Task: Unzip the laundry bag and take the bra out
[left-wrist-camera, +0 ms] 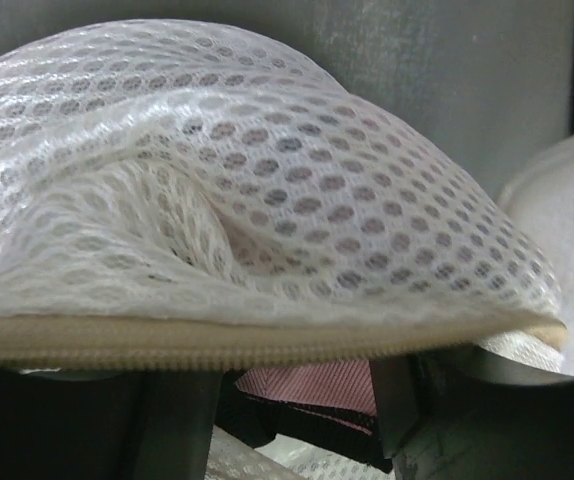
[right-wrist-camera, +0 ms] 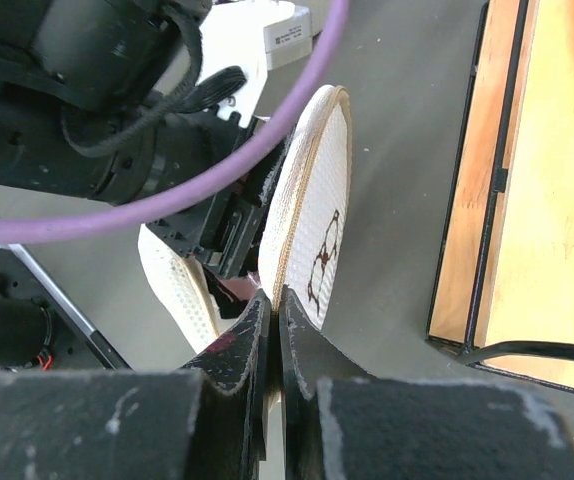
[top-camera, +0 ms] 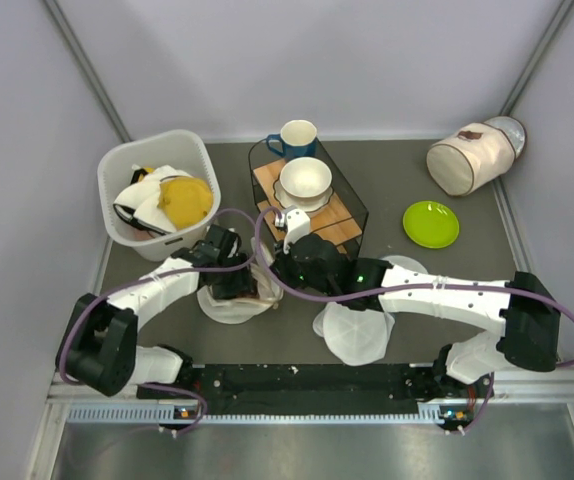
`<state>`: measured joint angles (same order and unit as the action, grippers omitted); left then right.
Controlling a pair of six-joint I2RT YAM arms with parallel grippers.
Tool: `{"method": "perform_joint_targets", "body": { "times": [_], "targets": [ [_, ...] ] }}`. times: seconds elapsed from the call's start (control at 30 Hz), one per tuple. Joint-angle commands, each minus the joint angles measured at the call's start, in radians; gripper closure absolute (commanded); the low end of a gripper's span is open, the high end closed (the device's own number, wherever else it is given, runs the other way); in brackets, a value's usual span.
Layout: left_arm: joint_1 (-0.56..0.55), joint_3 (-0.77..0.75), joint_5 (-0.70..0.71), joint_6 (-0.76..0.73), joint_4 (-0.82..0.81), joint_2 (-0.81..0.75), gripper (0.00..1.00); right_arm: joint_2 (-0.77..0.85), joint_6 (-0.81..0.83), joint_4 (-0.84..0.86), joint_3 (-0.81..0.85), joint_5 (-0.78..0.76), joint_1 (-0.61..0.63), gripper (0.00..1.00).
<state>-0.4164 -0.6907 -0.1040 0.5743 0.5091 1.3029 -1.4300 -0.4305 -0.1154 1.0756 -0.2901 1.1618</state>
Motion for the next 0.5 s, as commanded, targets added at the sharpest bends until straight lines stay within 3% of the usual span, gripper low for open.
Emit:
{"method": "perform_joint_targets", "body": {
  "times": [0.0, 0.2, 0.33, 0.47],
  "targets": [
    [-0.022, 0.002, 0.081, 0.073, -0.061, 0.016, 0.43, 0.006, -0.004, 0.016, 0.041, -0.006, -0.007, 1.00],
    [-0.032, -0.029, 0.164, 0.082, -0.024, -0.171, 0.49, 0.017, -0.005, 0.017, 0.030, -0.014, -0.007, 1.00],
    [-0.032, -0.093, 0.208, 0.052, 0.031, -0.134, 0.30, 0.008, -0.007, 0.020, 0.037, -0.001, -0.007, 1.00],
    [-0.033, -0.096, 0.198, 0.041, 0.008, -0.027, 0.27, 0.011, -0.005, 0.023, 0.035, -0.001, -0.005, 1.00]
  ]
}}
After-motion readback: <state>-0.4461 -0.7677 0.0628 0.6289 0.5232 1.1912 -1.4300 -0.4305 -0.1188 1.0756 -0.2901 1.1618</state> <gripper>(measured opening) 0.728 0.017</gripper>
